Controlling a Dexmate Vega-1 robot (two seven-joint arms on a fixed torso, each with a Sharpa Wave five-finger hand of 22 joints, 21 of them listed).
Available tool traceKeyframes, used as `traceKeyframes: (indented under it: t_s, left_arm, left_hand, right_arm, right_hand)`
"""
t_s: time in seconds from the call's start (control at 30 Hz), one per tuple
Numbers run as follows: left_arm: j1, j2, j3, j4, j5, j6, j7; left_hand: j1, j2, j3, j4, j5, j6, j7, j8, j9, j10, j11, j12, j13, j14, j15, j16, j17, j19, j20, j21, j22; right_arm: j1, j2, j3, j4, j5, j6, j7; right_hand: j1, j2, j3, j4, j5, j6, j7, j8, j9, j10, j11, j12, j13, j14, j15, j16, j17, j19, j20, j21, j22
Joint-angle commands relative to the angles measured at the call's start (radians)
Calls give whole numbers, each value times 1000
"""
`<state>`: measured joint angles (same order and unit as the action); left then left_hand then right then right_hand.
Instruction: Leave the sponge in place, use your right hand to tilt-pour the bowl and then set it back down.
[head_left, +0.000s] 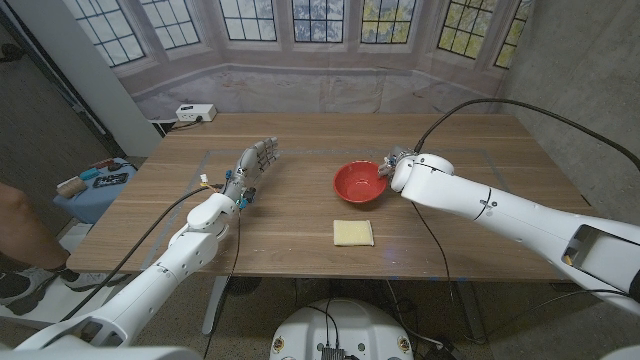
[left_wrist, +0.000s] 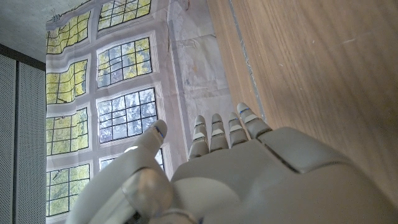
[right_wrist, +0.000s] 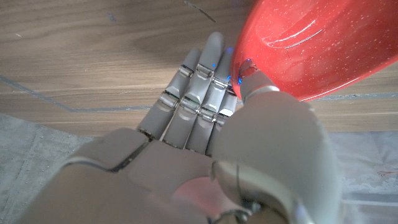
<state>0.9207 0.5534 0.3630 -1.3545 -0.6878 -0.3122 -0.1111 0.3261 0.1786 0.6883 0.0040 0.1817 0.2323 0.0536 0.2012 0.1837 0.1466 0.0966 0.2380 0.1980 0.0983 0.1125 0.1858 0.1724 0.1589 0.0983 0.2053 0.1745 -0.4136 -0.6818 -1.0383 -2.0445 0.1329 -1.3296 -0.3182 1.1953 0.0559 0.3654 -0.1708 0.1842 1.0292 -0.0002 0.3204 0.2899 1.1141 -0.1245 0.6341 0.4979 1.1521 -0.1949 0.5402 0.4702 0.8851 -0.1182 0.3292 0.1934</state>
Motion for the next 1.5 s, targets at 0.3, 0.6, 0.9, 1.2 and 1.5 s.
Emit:
traceKeyframes:
  t_s: [0.3,0.6,0.9,1.2,1.5]
  left_arm:
    - [-8,-2,7,2,3,7,-2]
    - [-11,-4,9,3,4,8,-3]
    - [-5,1,6,-12,8,9,7]
    - [-6,4,2,-22,10,5,12]
    - [-11,5,-1,-23,12,6,19]
  left_hand:
    - [2,-9,7,-3,6,9,-1,-5,4,11,-1,4,1,7,5,-1,-1,9,3,0,5]
    - [3,-9,6,-5,5,10,0,-5,4,13,-1,3,1,9,5,0,0,10,3,0,5]
    - [4,-8,5,-7,5,10,0,-6,4,14,-2,3,2,9,6,-1,0,10,3,0,5]
    - [4,-8,5,-8,5,11,0,-6,4,14,0,2,2,10,5,-1,0,9,4,-1,5]
    - [4,-7,5,-8,5,12,1,-6,5,15,-2,1,2,10,4,-1,0,10,4,-1,5]
  right_arm:
    - [-45,-26,31,-52,-58,41,-35]
    - [-47,-43,22,-82,-96,38,-41]
    - [-45,-55,10,-96,-134,44,-45]
    - [-45,-51,-20,-95,-208,52,-75]
    - [-51,-41,-42,-77,-284,74,-96]
  right_hand:
    - [22,14,-5,9,7,10,-2,3,13,-7,-9,14,21,41,-42,-9,16,-15,-41,8,6]
    - [25,17,-8,10,9,10,-4,3,14,-5,-8,15,23,43,-43,-12,23,-16,-42,12,7]
    - [28,19,-13,11,10,11,-2,3,16,-11,-10,15,27,44,-42,-18,31,-18,-43,16,7]
    - [30,19,-18,11,10,13,-2,2,15,-9,-11,13,25,46,-43,-22,38,-19,-44,20,8]
    - [32,22,-24,13,11,13,-4,1,16,-9,-11,14,27,48,-42,-27,48,-20,-45,26,9]
